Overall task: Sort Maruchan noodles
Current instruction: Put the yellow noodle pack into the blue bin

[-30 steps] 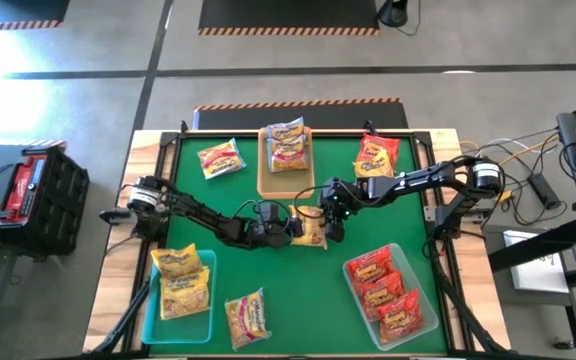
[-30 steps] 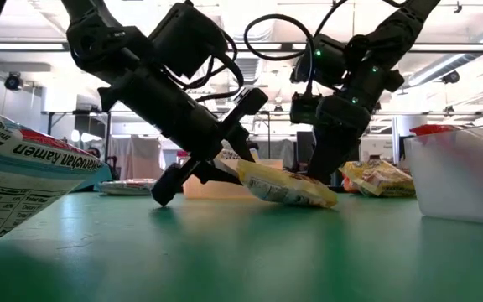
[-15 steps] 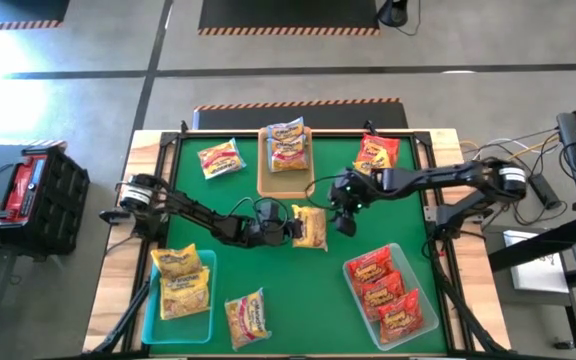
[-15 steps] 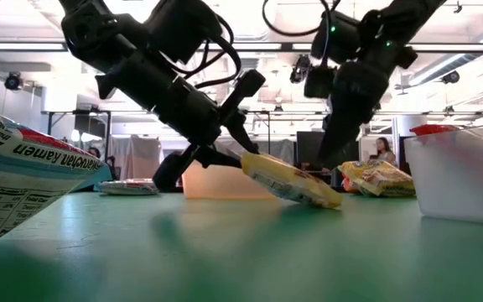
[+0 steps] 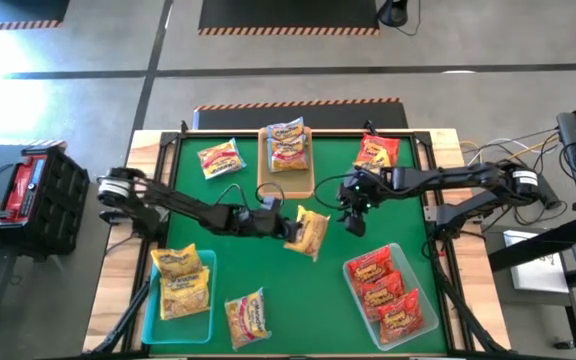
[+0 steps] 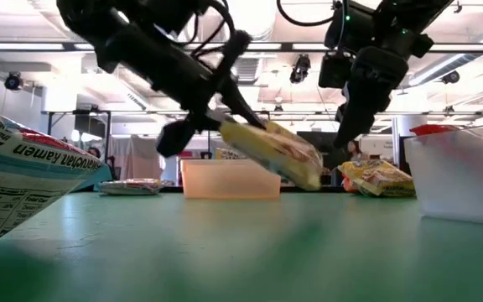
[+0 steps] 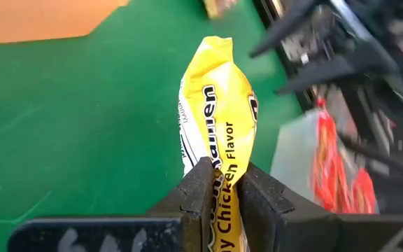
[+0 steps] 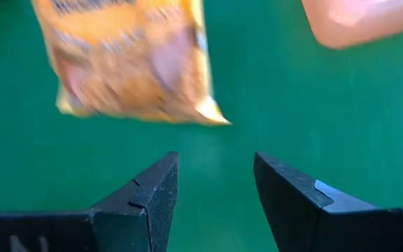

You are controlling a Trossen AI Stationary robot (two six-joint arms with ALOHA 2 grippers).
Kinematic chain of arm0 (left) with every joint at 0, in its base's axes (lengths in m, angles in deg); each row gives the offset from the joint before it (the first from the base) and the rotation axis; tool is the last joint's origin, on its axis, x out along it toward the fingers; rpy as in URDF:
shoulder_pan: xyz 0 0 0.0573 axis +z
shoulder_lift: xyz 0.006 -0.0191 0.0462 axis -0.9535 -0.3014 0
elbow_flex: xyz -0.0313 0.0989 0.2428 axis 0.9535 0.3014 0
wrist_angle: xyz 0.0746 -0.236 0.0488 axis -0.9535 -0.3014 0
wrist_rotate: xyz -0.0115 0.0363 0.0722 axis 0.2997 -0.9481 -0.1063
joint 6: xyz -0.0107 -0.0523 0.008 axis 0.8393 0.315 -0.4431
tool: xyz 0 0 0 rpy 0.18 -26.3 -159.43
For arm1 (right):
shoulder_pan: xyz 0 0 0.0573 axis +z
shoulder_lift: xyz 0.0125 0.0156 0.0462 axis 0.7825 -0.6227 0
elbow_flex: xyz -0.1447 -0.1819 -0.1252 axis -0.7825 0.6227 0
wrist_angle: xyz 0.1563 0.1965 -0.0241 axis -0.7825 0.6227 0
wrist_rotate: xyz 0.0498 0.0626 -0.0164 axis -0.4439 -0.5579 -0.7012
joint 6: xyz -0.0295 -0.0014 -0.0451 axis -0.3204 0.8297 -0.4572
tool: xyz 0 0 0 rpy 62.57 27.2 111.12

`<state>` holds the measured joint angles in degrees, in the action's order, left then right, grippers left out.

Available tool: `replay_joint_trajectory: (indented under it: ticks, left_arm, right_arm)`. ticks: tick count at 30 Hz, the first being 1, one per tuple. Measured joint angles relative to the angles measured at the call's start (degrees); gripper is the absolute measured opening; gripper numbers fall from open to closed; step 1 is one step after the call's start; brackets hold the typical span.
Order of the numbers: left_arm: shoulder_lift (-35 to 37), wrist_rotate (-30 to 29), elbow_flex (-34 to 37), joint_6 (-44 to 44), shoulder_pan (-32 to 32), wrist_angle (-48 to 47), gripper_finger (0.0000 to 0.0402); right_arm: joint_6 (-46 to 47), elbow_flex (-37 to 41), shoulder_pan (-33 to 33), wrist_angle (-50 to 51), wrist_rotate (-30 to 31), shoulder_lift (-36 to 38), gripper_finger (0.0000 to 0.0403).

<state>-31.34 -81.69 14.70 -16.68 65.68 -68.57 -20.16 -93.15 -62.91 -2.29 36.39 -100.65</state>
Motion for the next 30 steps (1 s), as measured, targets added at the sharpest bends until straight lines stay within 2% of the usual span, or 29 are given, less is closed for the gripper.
replay_joint_trajectory:
  ticks: [7, 12, 18, 22, 25, 30]
  left_arm:
    - [12.38, 12.49, 0.31, -8.69, 1.83, -14.93, 0.0039]
    - [21.46, 19.27, 0.49, -8.87, 1.25, -26.37, 0.0039]
    - [34.3, 31.71, 0.53, -8.58, -0.16, -41.65, 0.0039]
    - [42.65, 38.8, 0.53, -4.44, -2.47, -53.72, 0.0039]
    - [48.19, 41.7, 0.53, -0.65, -4.27, -63.32, 0.0039]
    - [54.67, 41.52, 0.53, 1.91, -5.72, -77.84, 0.0039]
  right_arm:
    - [-0.02, 1.7, 0.0, 1.18, 0.01, -0.22, 0.0176]
    - [0.0, 1.9, 0.0, 1.45, 0.01, -0.22, 0.0176]
    - [0.0, 1.92, 0.0, 1.53, 0.01, -0.2, 0.0176]
    - [0.46, 1.94, 0.0, 1.53, 0.03, -0.2, 0.0176]
    - [0.93, 1.94, 0.0, 1.53, 0.08, -0.2, 0.0176]
    - [1.69, 1.95, 0.0, 1.49, 0.23, -0.2, 0.0176]
